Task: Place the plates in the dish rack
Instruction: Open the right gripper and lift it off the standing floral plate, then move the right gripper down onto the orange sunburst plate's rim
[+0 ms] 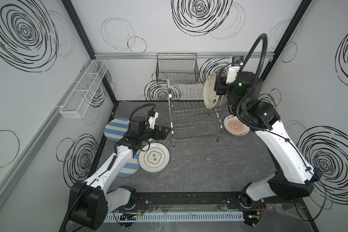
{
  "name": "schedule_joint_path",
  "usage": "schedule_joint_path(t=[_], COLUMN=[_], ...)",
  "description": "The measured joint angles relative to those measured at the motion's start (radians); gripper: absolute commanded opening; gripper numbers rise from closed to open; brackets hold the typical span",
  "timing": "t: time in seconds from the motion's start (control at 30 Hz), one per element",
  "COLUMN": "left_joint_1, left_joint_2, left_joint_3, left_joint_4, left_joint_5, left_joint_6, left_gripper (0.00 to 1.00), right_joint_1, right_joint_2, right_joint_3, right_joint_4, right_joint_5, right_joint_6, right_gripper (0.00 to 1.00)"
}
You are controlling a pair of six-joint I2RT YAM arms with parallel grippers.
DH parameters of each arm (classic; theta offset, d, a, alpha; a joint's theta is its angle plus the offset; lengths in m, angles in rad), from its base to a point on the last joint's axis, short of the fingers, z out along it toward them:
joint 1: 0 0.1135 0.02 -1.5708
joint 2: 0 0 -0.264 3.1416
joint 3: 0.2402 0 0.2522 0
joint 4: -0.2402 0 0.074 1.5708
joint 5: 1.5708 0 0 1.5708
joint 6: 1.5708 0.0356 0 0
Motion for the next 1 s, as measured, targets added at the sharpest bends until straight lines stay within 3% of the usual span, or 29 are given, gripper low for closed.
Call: schedule_joint_path(t=[0.4, 0.57, 1.0], left_joint_1=[0.012, 0.012, 0.018], left_joint_2=[-0.025, -0.068, -0.100], left_joint_3=[0.000, -0.029, -0.167], left_joint_4=[0.010, 0.010, 0.051], left_joint_5=[0.005, 0.005, 0.064], left_joint_6=[-0.010, -0.021, -0.144], left_gripper=[0.96, 0.96, 0.96], right_joint_1=[-0.034, -0.104, -0.422], right_joint_2=[-0.446, -0.619, -0.678], right_joint_3=[-0.605, -0.888, -1.187], right_joint_4=[0.049, 0.082, 0.129], right_joint_5=[-0.007, -0.018, -0.296], right_joint_6=[0.122, 0.215, 0.379], right_gripper=[0.71, 0.74, 0.77])
